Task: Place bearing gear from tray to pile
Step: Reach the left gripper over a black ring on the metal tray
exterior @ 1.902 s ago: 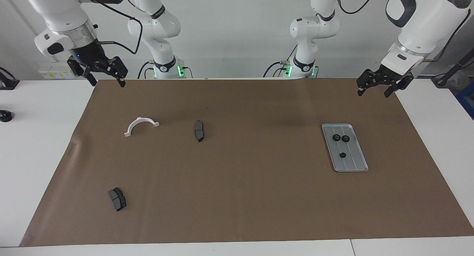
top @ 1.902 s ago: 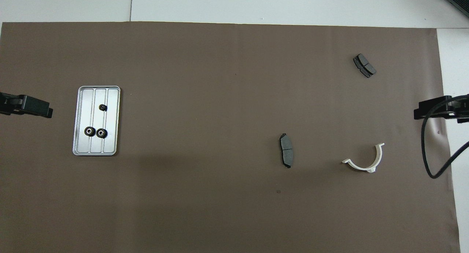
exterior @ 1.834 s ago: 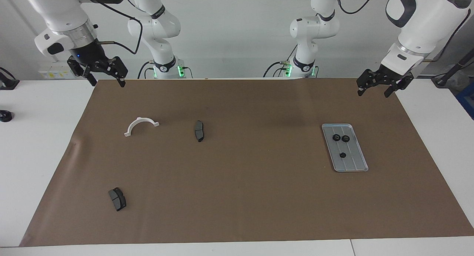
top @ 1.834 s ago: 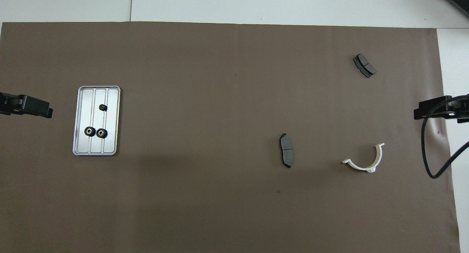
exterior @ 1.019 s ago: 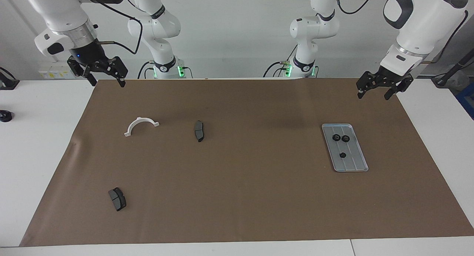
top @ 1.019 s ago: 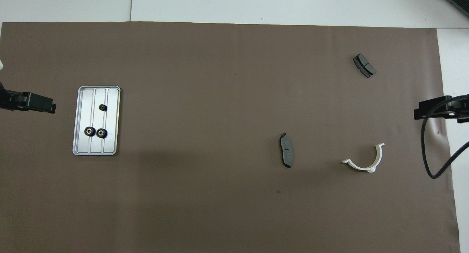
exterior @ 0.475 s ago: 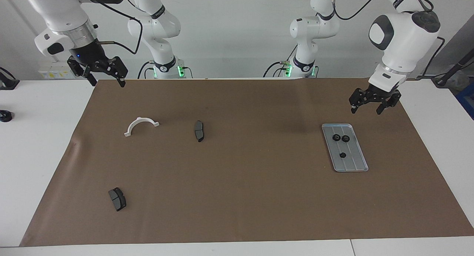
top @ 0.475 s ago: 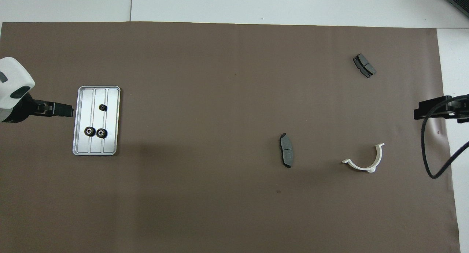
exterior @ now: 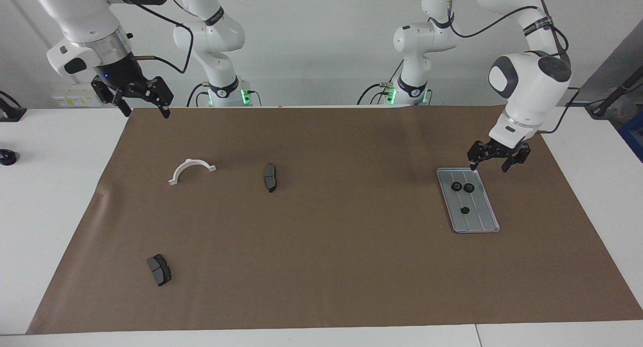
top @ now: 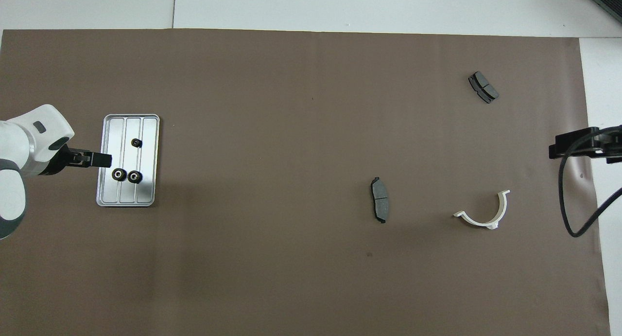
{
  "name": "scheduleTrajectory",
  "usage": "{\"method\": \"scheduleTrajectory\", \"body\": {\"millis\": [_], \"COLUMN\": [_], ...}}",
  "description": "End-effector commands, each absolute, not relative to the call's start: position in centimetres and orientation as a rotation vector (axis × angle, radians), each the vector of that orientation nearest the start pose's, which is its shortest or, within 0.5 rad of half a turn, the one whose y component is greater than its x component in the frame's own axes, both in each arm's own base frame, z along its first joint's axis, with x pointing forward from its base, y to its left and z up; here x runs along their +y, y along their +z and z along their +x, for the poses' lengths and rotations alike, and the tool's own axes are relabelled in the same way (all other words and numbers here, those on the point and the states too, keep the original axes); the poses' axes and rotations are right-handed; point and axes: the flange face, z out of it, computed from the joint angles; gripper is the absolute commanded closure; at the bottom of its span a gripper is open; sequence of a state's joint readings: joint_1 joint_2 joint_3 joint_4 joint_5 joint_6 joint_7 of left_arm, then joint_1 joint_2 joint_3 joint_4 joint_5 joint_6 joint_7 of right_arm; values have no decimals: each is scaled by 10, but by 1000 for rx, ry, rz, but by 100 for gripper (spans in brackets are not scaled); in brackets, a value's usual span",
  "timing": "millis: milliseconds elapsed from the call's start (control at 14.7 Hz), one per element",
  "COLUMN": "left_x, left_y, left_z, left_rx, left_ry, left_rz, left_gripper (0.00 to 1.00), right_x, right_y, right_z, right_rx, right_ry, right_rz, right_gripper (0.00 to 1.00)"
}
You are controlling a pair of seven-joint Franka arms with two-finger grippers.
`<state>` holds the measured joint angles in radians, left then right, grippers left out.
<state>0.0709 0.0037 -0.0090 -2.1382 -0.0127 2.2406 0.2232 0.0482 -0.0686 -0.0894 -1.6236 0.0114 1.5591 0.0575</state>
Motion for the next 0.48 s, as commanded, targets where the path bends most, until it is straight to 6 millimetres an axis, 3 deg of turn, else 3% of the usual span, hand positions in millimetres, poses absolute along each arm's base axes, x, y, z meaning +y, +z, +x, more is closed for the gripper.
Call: {"method": "scheduleTrajectory", "body": {"millis": [0, 407], "left_x": [46, 49], "left_y": [383, 341], "left_z": [537, 537], "left_rx": [218, 163], "left_ry": [-217, -186], "left_rz": [-3133, -3155], "left_gripper": [0, 0], "right_x": [-23, -23], "right_y": [638, 638], "right_z": [530, 530], "right_rx": [169, 169], "right_ry": [-6, -6], "right_rz": [-3117, -3117], "right_gripper": [0, 0]}}
